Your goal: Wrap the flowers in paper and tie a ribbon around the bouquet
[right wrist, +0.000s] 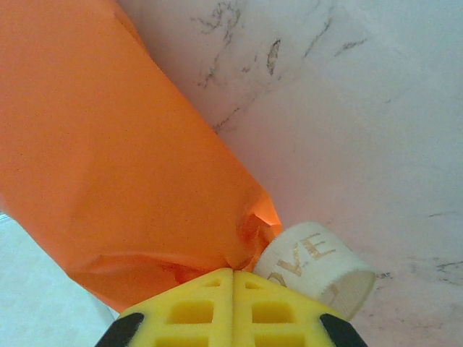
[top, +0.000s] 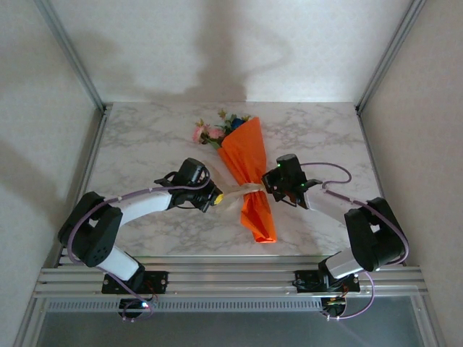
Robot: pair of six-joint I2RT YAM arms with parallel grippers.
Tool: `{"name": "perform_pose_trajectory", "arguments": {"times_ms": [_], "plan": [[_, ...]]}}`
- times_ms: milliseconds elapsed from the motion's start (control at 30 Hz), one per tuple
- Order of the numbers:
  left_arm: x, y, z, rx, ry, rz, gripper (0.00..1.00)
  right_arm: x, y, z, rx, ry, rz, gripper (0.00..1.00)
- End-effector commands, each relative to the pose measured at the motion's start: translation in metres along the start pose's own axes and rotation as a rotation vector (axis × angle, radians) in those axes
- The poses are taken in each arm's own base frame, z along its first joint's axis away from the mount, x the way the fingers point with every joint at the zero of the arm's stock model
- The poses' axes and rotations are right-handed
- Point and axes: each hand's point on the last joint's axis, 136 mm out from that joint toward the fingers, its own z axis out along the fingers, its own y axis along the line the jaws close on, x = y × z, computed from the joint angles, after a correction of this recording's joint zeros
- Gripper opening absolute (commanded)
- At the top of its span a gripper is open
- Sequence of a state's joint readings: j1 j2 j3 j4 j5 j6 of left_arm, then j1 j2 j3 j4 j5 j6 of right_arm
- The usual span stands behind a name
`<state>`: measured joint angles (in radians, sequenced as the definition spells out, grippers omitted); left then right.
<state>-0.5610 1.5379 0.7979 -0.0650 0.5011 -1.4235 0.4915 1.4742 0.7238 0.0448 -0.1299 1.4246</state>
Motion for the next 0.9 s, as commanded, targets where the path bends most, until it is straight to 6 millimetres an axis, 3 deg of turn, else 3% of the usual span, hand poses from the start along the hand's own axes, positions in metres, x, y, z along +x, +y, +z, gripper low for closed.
{"name": "perform_pose_trajectory", "arguments": {"times_ms": [0,133,233,333,433,567,733,867], "plan": [[-0.001,-0.004,-0.007,0.006,-0.009,0.014,0.00,-0.003,-0.002,-0.002,0.014,-0.016,-0.016,0.00],[-0.001,-0.005,-0.002,0.009,0.002,0.014,0.00,0.004,-0.006,0.007,0.029,0.038,0.005,0.00],[-0.001,-0.009,0.001,0.012,0.006,0.019,0.00,0.011,-0.013,0.013,0.046,0.077,0.026,0.23],[-0.002,-0.011,0.001,0.014,0.004,0.020,0.00,0.008,-0.021,0.003,0.078,0.050,0.013,0.31],[-0.002,-0.011,0.001,0.014,0.006,0.021,0.00,0.001,-0.025,-0.005,0.080,0.013,0.003,0.32],[-0.001,-0.011,0.002,0.011,0.008,0.023,0.00,0.000,-0.035,-0.005,0.085,0.014,0.022,0.26],[0.000,-0.012,0.003,0.008,0.012,0.026,0.00,-0.008,-0.050,-0.003,0.086,-0.006,0.075,0.26],[0.002,-0.012,0.005,0.006,0.019,0.031,0.00,-0.017,-0.047,-0.004,0.064,-0.023,0.090,0.25]]}}
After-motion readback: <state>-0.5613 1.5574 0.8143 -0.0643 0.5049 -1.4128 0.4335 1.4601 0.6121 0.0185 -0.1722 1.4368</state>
